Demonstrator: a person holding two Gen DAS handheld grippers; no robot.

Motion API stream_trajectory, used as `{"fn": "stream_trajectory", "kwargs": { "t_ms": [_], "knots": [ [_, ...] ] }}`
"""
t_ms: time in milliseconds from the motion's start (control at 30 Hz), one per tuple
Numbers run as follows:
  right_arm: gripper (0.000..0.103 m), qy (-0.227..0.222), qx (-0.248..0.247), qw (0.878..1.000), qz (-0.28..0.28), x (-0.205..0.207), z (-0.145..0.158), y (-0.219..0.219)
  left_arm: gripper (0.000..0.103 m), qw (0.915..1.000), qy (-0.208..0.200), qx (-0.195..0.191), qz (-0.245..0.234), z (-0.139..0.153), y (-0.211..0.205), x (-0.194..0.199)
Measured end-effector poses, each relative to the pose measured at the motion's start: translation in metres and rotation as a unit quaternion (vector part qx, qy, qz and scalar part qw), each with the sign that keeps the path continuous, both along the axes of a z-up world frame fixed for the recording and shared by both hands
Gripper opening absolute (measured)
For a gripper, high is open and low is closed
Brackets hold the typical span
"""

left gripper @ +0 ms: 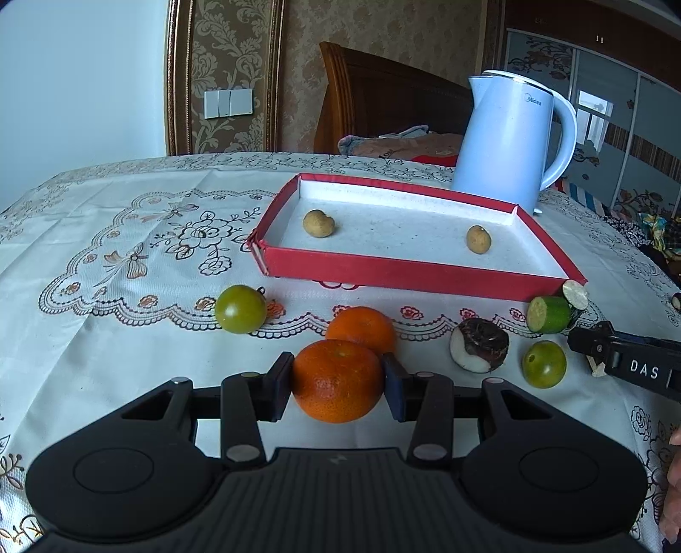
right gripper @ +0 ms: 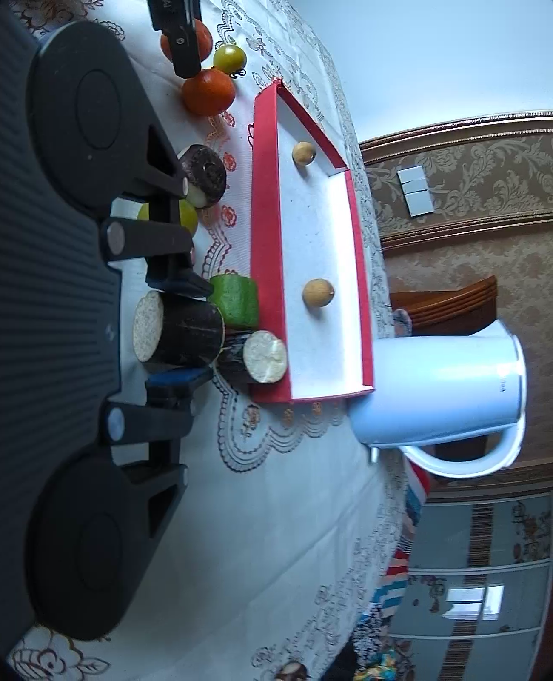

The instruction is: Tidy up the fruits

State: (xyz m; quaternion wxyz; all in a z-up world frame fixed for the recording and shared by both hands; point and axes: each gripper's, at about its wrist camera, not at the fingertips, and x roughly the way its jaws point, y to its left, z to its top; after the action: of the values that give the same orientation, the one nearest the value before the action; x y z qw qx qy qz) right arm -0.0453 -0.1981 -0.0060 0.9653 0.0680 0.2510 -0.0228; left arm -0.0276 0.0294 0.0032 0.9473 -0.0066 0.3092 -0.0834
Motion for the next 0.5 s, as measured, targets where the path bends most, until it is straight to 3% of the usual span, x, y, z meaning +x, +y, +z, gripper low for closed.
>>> {"fn": "stream_trajectory", "kwargs": {
  "t_ms": [500],
  "knots": [
    [0.030,-0.002,-0.030,0.999,0.018,-0.005,0.003,0.002,0.043,0.9996,-0.013,0.019,-0.015,0.007,-0.019,0.006]
  ]
}}
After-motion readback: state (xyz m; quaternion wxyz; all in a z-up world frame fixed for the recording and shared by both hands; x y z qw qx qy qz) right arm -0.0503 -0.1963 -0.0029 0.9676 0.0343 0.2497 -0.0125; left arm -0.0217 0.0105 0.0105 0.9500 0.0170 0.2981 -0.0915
